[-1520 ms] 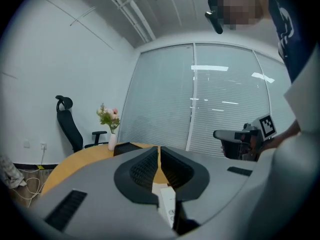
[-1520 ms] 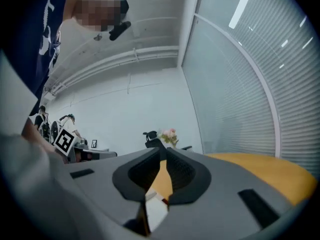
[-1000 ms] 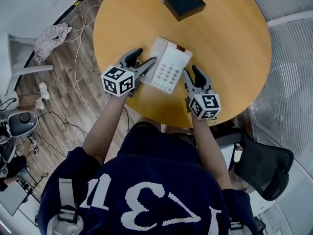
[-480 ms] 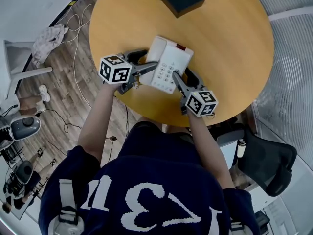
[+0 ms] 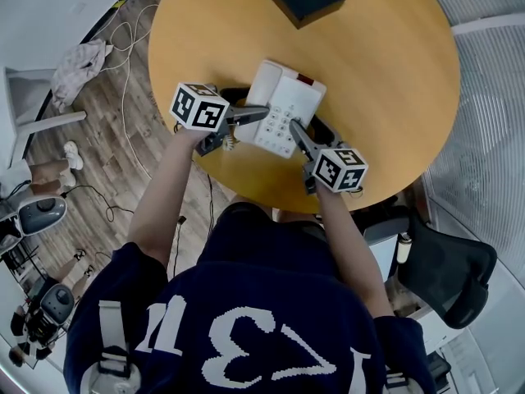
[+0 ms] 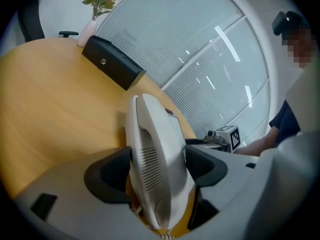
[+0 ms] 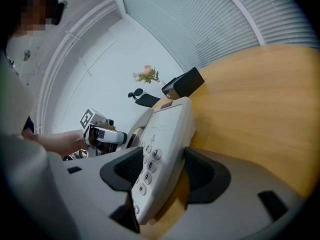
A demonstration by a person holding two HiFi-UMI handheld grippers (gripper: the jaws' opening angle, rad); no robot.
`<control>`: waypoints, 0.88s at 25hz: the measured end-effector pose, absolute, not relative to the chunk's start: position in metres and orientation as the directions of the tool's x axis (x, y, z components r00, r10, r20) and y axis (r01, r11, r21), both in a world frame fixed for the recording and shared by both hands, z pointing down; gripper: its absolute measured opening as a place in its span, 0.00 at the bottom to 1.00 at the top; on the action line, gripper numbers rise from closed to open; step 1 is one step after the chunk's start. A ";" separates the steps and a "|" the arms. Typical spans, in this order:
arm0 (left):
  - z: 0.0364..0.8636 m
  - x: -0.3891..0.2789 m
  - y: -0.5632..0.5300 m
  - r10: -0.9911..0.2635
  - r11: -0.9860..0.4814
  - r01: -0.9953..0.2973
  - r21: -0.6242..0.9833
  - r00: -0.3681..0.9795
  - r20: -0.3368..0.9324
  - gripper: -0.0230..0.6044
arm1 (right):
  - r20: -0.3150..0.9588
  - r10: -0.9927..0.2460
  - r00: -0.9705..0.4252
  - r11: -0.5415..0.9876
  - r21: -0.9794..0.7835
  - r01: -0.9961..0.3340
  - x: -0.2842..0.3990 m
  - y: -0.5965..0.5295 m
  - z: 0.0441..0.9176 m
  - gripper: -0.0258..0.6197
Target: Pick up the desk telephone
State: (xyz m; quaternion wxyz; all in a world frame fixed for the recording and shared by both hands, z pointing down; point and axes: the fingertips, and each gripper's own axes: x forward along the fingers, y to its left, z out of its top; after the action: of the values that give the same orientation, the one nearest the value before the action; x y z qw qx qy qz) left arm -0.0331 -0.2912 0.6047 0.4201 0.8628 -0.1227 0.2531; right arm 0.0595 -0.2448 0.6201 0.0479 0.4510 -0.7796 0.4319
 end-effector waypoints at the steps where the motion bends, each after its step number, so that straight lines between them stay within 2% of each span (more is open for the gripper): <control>1: 0.604 -0.033 -0.292 -0.003 -0.615 -0.421 0.667 0.847 0.531 0.56 | 0.469 -0.665 -0.581 0.208 -0.631 -0.747 0.059 -0.245 0.621 0.41; 9: 0.600 -0.035 -0.293 -0.114 -0.609 -0.472 0.637 0.847 0.519 0.56 | 0.496 -0.686 -0.532 0.153 -0.617 -0.772 0.065 -0.248 0.625 0.39; 16: 0.575 -0.036 -0.285 -0.234 -0.651 -0.536 0.538 0.815 0.529 0.55 | 0.419 -0.748 -0.515 0.159 -0.640 -0.752 0.069 -0.252 0.604 0.35; 22: 0.536 -0.032 -0.289 -0.348 -0.651 -0.554 0.519 0.825 0.445 0.54 | 0.328 -0.799 -0.504 0.219 -0.623 -0.751 0.081 -0.267 0.562 0.34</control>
State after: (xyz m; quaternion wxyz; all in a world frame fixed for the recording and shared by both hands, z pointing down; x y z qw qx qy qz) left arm -0.0320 -0.2895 0.5361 0.3336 0.8952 -0.2519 0.1545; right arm 0.0805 -0.2669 0.5618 -0.0315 0.4970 -0.7800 0.3790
